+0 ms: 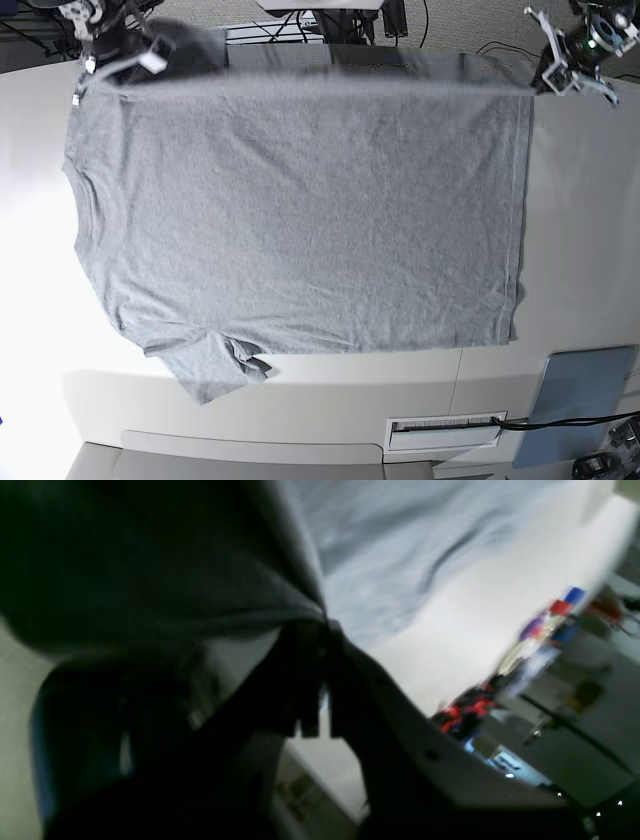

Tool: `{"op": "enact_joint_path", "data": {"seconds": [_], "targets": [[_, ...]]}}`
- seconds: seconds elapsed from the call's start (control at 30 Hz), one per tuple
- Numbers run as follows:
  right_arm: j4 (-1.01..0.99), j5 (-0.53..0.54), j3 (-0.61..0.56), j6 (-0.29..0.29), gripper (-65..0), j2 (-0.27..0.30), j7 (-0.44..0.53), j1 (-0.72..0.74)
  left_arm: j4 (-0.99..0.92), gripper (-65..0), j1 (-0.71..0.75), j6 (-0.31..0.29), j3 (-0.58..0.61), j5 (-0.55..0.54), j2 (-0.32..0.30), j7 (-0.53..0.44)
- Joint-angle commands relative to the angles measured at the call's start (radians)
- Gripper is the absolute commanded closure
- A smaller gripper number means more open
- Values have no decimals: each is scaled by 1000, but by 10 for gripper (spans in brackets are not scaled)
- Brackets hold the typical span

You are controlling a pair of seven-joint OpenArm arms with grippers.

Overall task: Fold the T-shirt properly
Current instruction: 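Lift the shoulder edge with both grippers and fold it toward the hem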

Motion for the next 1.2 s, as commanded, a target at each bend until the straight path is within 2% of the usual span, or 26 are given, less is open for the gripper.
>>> {"op": "enact_joint_path", "data": {"seconds": [0.0, 0.1, 0.2, 0.37, 0.5, 0.6, 0.73, 0.83, 0.93, 1.1, 1.17], "targets": [[15, -8, 7, -15, 0, 10, -2, 14, 12, 0, -5, 8, -10, -15, -10, 5], [14, -2, 7, -16, 0, 10, -1, 93, 11, 0, -44, 13, -10, -39, -10, 26], [13, 55, 7, -14, 0, 10, 2, 177, 10, 0, -89, 39, -9, -90, -10, 26], [-13, 101, 7, -14, 0, 10, 24, 283, 3, 0, -169, 5, -8, -119, -10, 31], [-98, 122, 6, -14, 0, 10, 63, 356, -14, 0, -214, 3, -8, -122, -10, 31], [-159, 174, 6, -13, 0, 10, 89, 411, -41, 0, -248, 3, -3, -173, -4, 31], [-206, 183, 6, -7, 0, 10, 109, 472, -83, 0, -317, 6, 71, -159, 9, 42], [-222, 187, 6, -6, 0, 8, 120, 501, -132, 0, -388, 44, 162, -98, 20, 52], [-241, 186, 6, -7, 0, 8, 150, 515, -164, 0, -457, 95, 227, -93, 26, 126], [-304, 187, 6, -8, 0, 8, 185, 540, -174, 0, -517, 102, 254, -92, 26, 141], [-317, 201, 6, -8, 0, 8, 186, 548, -174, 0, -533, 124, 254, -93, 26, 142]]}}
